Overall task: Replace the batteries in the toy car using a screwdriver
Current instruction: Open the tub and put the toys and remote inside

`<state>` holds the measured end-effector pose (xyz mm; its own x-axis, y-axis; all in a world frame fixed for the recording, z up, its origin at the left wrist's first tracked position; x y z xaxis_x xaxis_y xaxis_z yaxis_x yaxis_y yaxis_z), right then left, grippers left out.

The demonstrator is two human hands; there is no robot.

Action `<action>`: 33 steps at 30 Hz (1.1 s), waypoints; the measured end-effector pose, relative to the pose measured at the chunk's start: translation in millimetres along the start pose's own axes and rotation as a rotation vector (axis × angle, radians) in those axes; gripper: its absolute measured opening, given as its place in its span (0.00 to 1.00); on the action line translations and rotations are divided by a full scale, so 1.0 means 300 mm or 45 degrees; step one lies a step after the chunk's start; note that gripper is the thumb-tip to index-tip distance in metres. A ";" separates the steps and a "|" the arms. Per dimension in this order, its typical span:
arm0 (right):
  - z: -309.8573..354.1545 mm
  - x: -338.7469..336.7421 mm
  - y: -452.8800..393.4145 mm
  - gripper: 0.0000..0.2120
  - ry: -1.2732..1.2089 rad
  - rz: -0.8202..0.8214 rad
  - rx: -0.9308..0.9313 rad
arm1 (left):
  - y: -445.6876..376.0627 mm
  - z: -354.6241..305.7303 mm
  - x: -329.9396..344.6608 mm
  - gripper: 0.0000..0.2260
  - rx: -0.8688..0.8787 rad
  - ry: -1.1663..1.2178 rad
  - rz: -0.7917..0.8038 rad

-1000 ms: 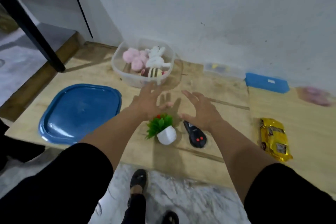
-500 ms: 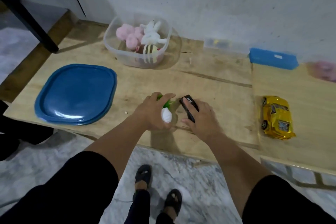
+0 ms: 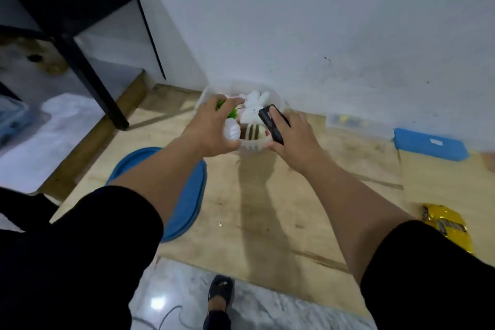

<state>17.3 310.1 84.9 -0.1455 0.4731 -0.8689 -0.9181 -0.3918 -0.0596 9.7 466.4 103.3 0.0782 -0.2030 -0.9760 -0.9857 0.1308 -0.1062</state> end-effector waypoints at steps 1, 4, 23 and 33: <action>0.019 0.006 -0.050 0.38 -0.004 0.000 0.006 | -0.039 0.030 -0.007 0.37 0.002 -0.028 -0.002; 0.044 0.056 -0.185 0.40 -0.021 0.013 0.062 | -0.155 0.110 0.040 0.40 0.045 -0.078 0.100; -0.046 0.355 -0.435 0.50 -0.228 0.251 0.283 | -0.371 0.257 0.369 0.52 0.343 -0.774 0.407; -0.014 0.282 -0.407 0.50 -0.131 0.227 0.261 | -0.317 0.270 0.287 0.59 0.271 -0.328 0.552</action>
<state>118.6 394.7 16.6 -0.3382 0.4925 -0.8019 -0.9285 -0.3132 0.1992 122.2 515.2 13.9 -0.2678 0.1541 -0.9511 -0.8860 0.3484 0.3060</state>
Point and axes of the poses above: each hand's wrist, its own y-axis away from the middle knuckle, its own x-axis out of the palm, z = x × y, the point moved 10 cm from there along -y, towards the middle knuckle, and after that the axes turned 14 degrees about -y, right-handed, at the moved point
